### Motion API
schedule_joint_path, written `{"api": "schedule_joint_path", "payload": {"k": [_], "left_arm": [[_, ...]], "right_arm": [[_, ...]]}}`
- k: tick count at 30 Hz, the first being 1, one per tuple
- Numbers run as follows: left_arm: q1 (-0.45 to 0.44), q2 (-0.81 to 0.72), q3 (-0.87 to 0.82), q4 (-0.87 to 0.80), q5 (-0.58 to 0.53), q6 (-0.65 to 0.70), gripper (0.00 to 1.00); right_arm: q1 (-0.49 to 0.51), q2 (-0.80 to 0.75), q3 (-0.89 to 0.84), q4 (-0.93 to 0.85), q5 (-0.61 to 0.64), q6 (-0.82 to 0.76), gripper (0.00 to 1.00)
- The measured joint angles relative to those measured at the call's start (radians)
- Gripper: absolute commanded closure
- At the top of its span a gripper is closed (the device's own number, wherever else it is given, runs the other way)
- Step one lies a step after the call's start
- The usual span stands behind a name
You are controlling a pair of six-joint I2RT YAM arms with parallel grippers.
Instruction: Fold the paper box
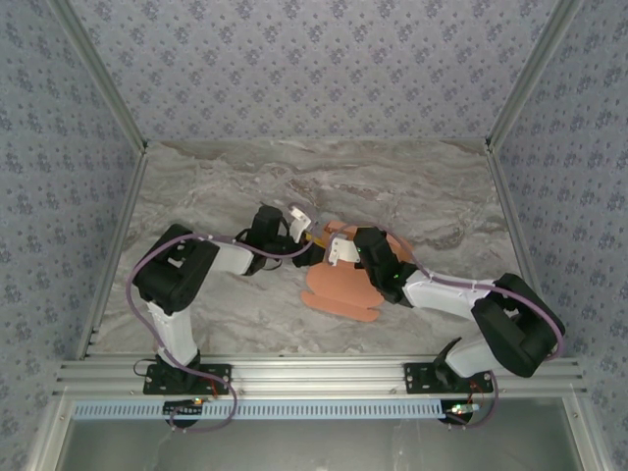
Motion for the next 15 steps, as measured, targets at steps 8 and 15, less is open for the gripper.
{"api": "schedule_joint_path", "payload": {"k": [8, 15], "left_arm": [[-0.010, 0.008, 0.000, 0.022, 0.014, -0.033, 0.56], [-0.029, 0.008, 0.000, 0.024, -0.067, -0.044, 0.52]], "right_arm": [[0.000, -0.005, 0.000, -0.005, 0.000, 0.013, 1.00], [0.000, -0.006, 0.000, -0.006, -0.003, 0.016, 1.00]]}}
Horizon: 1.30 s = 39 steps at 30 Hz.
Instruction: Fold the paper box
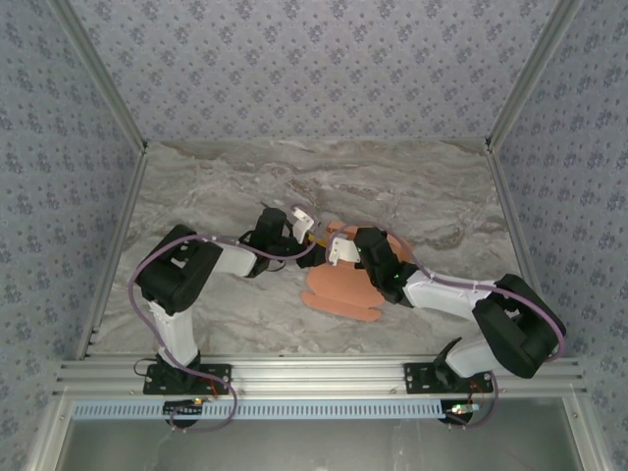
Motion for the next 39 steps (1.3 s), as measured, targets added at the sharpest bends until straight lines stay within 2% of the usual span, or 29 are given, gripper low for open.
{"api": "schedule_joint_path", "payload": {"k": [12, 24, 31, 39], "left_arm": [[-0.037, 0.015, 0.000, 0.033, -0.172, 0.001, 0.57], [-0.039, 0.026, -0.026, 0.107, -0.195, 0.008, 0.62], [-0.039, 0.030, -0.031, 0.132, -0.200, 0.013, 0.61], [-0.040, 0.037, -0.031, 0.185, -0.235, 0.018, 0.54]], "right_arm": [[0.000, -0.013, 0.000, -0.004, -0.007, 0.014, 1.00], [0.021, 0.003, -0.013, 0.034, 0.038, -0.021, 1.00], [0.027, 0.003, -0.017, 0.043, 0.042, -0.021, 1.00], [0.029, 0.003, -0.020, 0.047, 0.042, -0.021, 1.00]]}}
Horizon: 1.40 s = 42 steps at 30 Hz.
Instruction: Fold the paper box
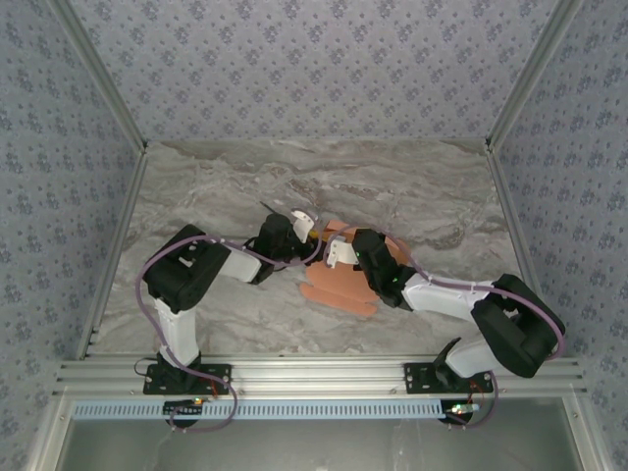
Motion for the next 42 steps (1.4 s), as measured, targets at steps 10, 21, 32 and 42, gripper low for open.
{"api": "schedule_joint_path", "payload": {"k": [10, 21, 32, 42], "left_arm": [[-0.022, 0.012, 0.000, 0.027, -0.095, 0.009, 0.59], [-0.085, 0.015, -0.003, 0.056, -0.302, 0.016, 0.65], [-0.087, 0.036, -0.037, 0.156, -0.304, 0.009, 0.65], [-0.087, 0.036, -0.073, 0.203, -0.301, 0.010, 0.63]], "right_arm": [[0.000, 0.001, 0.000, 0.000, 0.000, 0.000, 1.00], [0.000, 0.001, 0.000, 0.000, 0.000, 0.001, 1.00], [0.016, 0.014, -0.028, 0.061, 0.016, -0.025, 1.00], [0.046, 0.024, -0.049, 0.122, 0.056, -0.081, 1.00]]}}
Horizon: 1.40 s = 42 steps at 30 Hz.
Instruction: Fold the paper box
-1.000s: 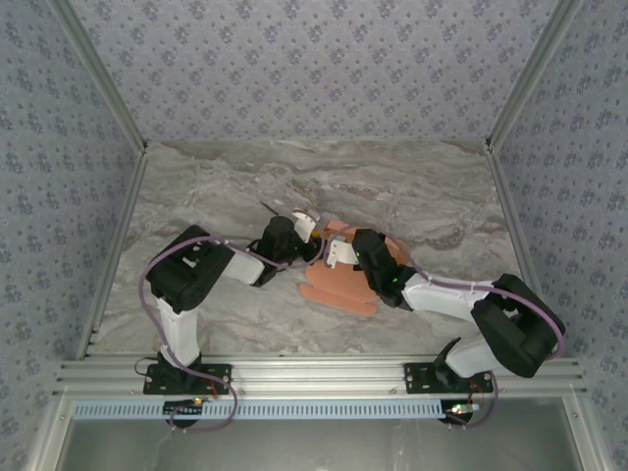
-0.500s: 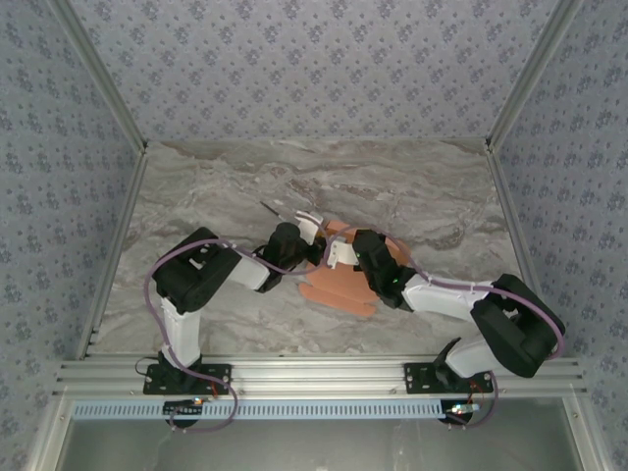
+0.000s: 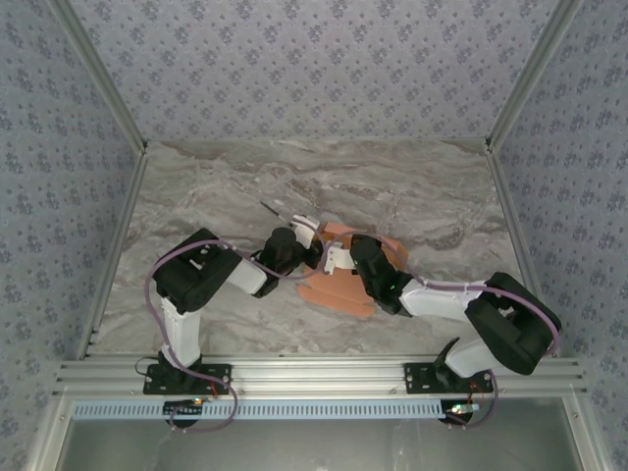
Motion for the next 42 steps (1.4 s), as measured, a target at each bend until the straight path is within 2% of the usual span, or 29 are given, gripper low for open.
{"api": "schedule_joint_path", "payload": {"k": [7, 18, 35, 42], "left_arm": [[0.000, 0.000, -0.010, 0.019, 0.004, 0.011, 0.61], [-0.005, 0.013, -0.009, 0.030, -0.040, -0.003, 0.71], [-0.084, 0.056, 0.040, 0.027, -0.312, -0.101, 0.87], [-0.119, 0.058, 0.076, -0.032, -0.409, -0.128, 0.91]], "right_arm": [[0.008, 0.001, -0.004, 0.013, 0.012, -0.026, 1.00], [0.013, 0.003, -0.006, 0.017, 0.019, -0.029, 1.00], [0.018, 0.003, -0.010, 0.013, 0.021, 0.010, 1.00], [0.017, 0.003, -0.010, 0.011, 0.022, 0.022, 1.00]]}}
